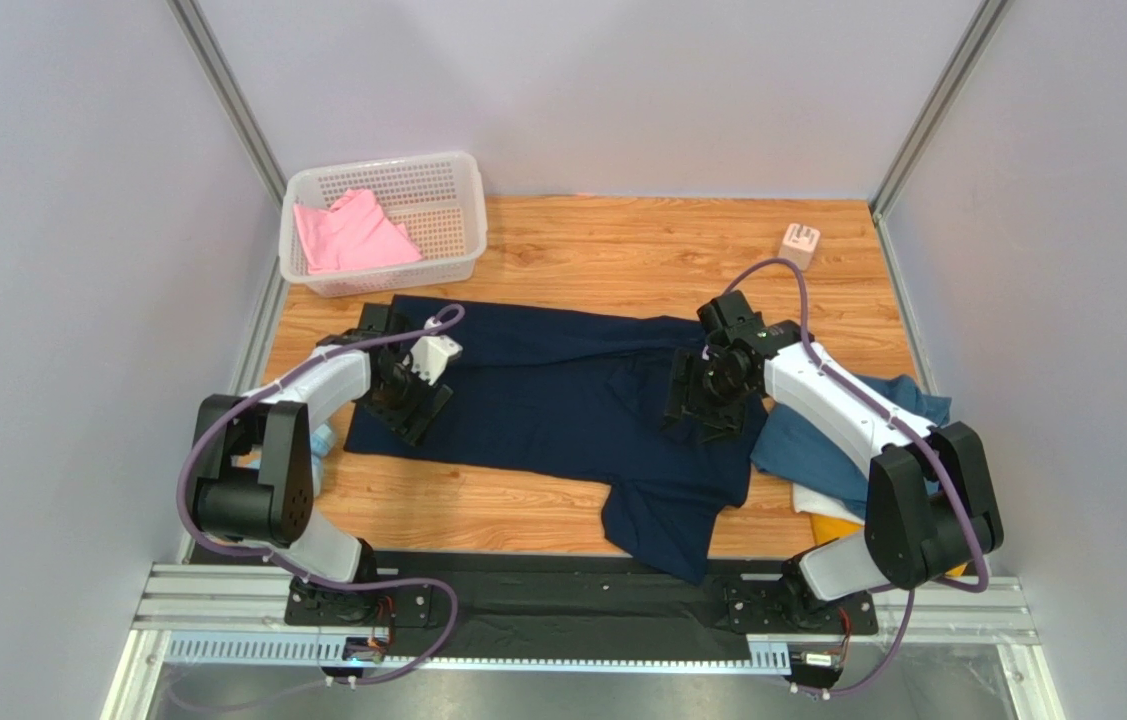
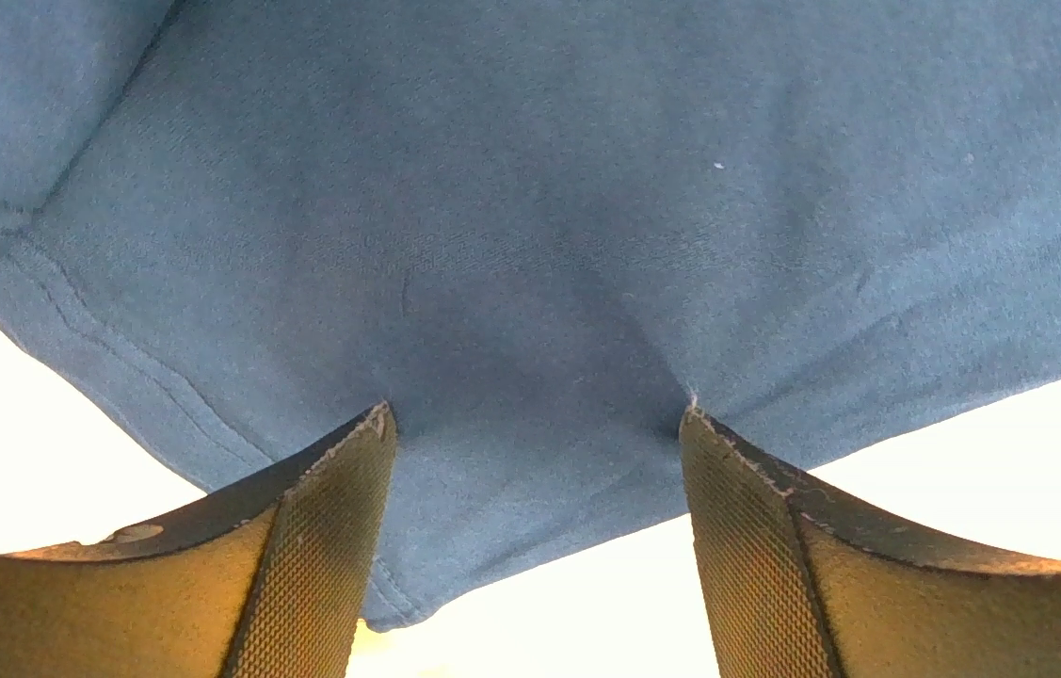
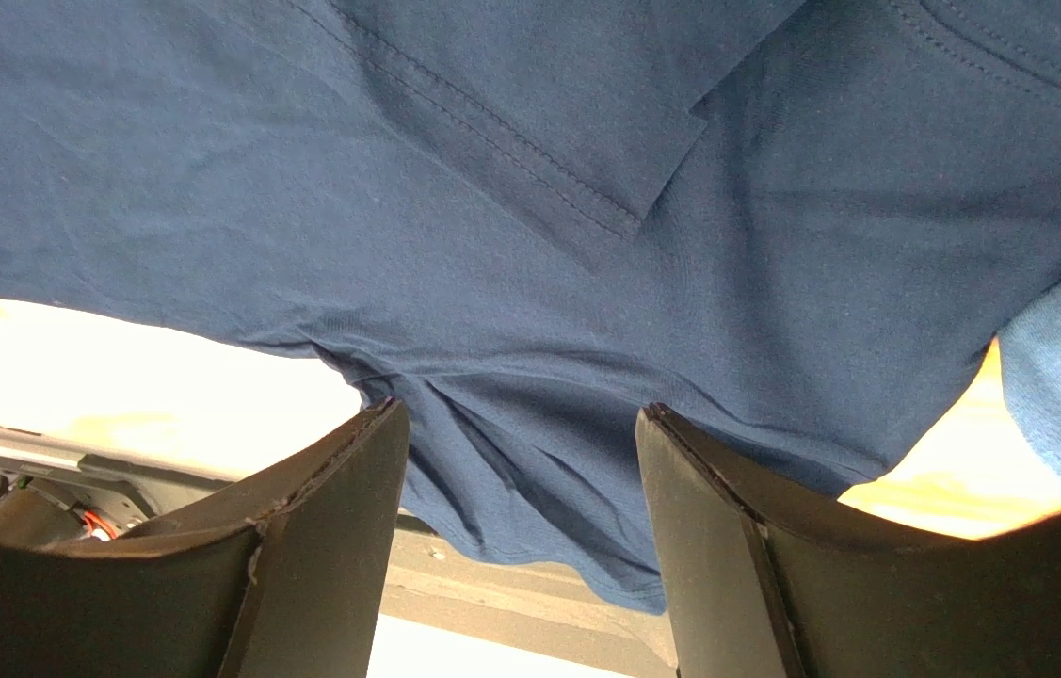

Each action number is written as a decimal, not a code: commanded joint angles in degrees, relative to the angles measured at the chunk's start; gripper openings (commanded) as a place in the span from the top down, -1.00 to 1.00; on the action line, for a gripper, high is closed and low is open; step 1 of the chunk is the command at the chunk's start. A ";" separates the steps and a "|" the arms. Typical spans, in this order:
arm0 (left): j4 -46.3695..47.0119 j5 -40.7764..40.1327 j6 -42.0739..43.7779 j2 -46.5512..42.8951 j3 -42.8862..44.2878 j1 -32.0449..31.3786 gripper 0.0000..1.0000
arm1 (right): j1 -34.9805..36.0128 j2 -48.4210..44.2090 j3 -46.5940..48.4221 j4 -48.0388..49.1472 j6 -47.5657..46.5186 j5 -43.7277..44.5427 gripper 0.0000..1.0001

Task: Fold and stack the t-shirts
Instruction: Fold the flattened tshirt in 1/3 of the way

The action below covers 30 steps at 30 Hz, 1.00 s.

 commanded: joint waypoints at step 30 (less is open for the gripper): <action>-10.60 0.71 -1.60 12.90 27.12 0.26 -0.53 | -0.18 5.68 -2.68 8.19 0.84 0.88 -0.33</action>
